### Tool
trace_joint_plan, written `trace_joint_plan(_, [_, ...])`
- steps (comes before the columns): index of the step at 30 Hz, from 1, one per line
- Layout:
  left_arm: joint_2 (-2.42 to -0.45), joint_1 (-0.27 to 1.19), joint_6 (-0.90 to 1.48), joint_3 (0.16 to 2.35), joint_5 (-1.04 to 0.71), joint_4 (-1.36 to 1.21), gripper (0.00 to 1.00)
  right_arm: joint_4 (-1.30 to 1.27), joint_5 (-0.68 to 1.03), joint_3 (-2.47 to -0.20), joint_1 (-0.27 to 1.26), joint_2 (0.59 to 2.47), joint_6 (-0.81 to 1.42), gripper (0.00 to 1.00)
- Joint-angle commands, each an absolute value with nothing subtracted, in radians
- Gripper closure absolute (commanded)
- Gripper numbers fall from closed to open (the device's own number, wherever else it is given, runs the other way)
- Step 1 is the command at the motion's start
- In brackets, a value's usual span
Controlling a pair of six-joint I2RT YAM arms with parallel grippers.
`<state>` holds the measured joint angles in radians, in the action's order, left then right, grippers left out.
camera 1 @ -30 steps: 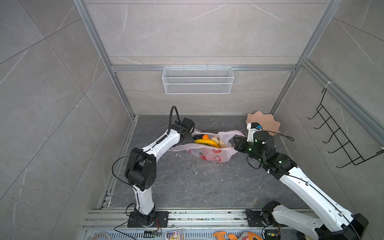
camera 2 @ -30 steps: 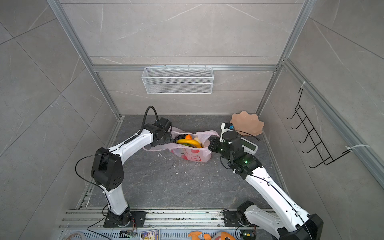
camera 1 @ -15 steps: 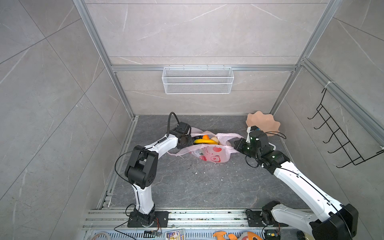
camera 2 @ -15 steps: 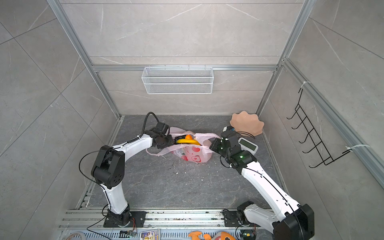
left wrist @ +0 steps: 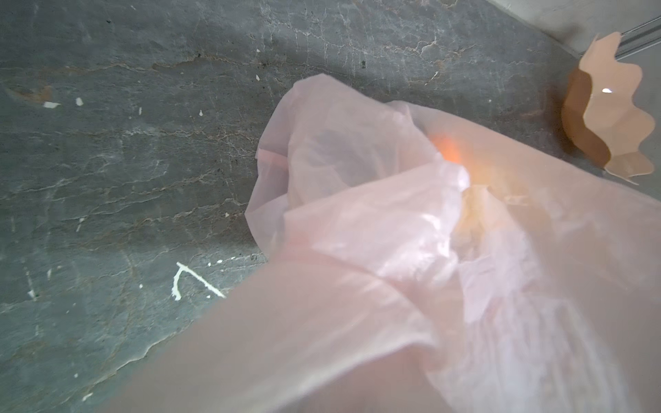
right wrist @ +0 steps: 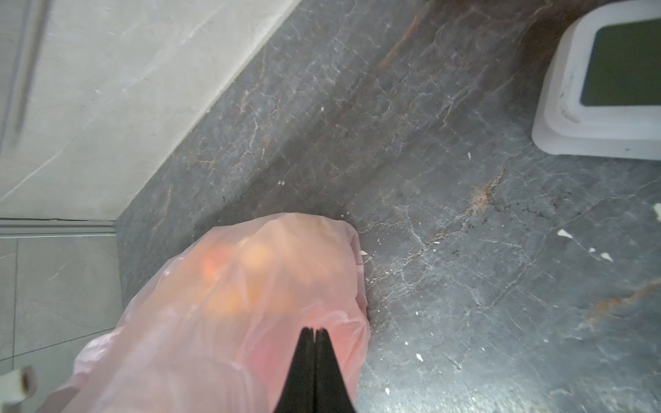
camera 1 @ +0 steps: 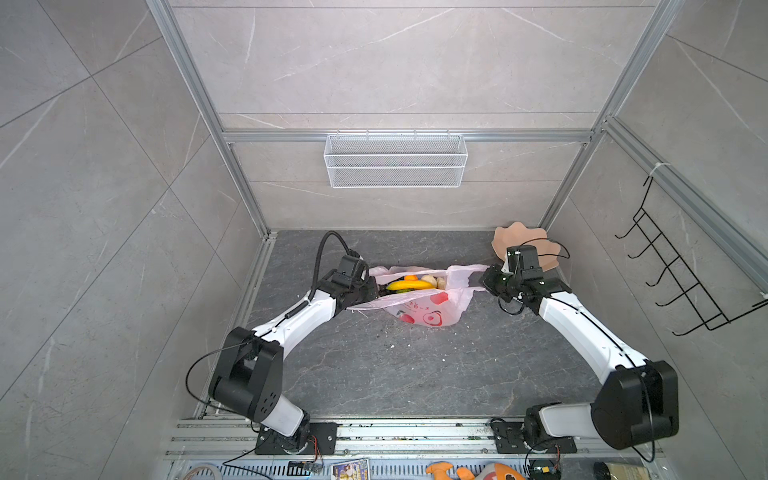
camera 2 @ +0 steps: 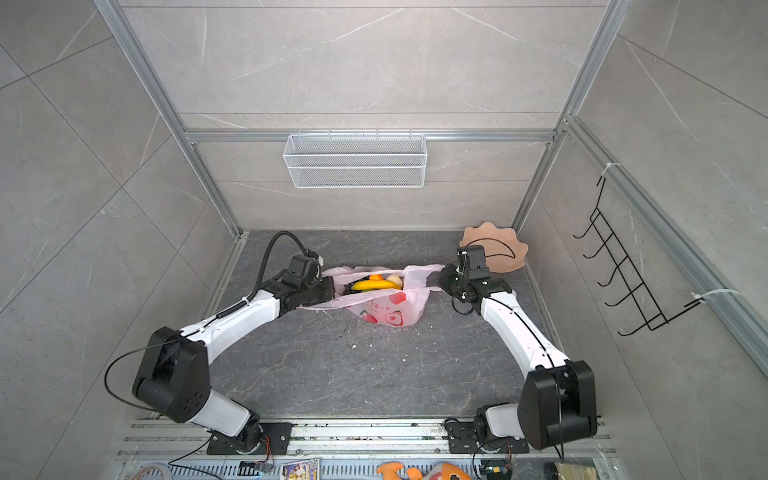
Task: Take the fake fruits out of the plastic bag
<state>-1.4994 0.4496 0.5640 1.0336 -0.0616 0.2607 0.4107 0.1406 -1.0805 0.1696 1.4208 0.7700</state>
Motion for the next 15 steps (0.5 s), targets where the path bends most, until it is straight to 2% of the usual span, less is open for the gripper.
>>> trace_joint_plan(1, [-1.417,0.420,0.524,0.984,-0.108,0.220,1.00,0.420,0.173,-1.133,0.170,1.464,0.781,1.00])
trace_joint_plan(5, [-1.401,0.434,0.507,0.983,-0.155,0.216,1.00,0.471,0.072,-1.179,0.204,1.488,0.731,1.00])
trace_joint_plan(8, [-1.382,0.466,0.482,0.983,-0.125,0.205,1.00,0.617,0.015,-1.274,0.210,1.542,0.678,1.00])
trace_joint_plan(9, [-1.381,0.477,0.477,0.990,-0.108,0.213,1.00,0.652,-0.011,-1.294,0.215,1.538,0.654,0.91])
trace_joint_plan(12, [-1.384,0.504,0.467,1.020,-0.072,0.249,1.00,0.707,-0.124,-1.308,0.260,1.455,0.591,0.54])
trace_joint_plan(15, [-1.387,0.521,0.466,1.041,-0.041,0.273,1.00,0.782,-0.235,-1.339,0.316,1.373,0.550,0.35])
